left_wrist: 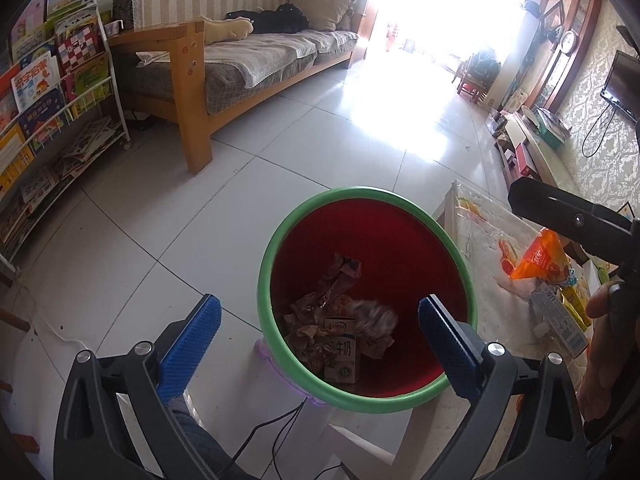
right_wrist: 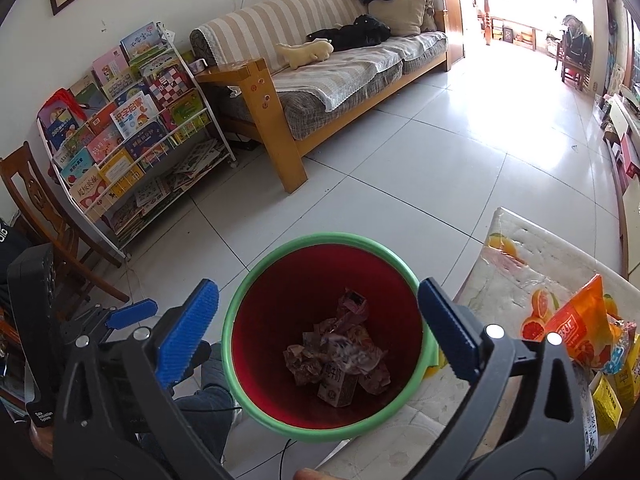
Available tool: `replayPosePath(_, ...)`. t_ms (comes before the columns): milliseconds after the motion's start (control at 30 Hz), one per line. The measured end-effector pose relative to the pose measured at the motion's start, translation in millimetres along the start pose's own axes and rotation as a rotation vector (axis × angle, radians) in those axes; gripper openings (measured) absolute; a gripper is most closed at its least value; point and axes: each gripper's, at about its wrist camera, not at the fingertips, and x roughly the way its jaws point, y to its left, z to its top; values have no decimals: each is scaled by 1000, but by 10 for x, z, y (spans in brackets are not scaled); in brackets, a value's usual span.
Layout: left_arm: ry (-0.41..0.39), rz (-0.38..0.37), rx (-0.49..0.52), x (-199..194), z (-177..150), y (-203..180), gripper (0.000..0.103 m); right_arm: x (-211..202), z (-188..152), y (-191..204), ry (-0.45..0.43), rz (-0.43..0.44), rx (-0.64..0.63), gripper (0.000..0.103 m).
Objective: Collect trash
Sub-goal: 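Open the left gripper over the red bin while the right releases the foil into it, then move both grippers back over the table toward the water bottle and brown carton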
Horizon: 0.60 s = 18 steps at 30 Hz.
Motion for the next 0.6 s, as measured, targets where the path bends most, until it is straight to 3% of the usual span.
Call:
replayPosePath(333, -21, -18, 20, -143, 15, -183, 95, -293, -15, -99, -36, -19, 21, 98)
replayPosePath(600, -36, -77, 70, -309, -29, -639, 95, -815, -285, -419, -61, -92, 57, 98)
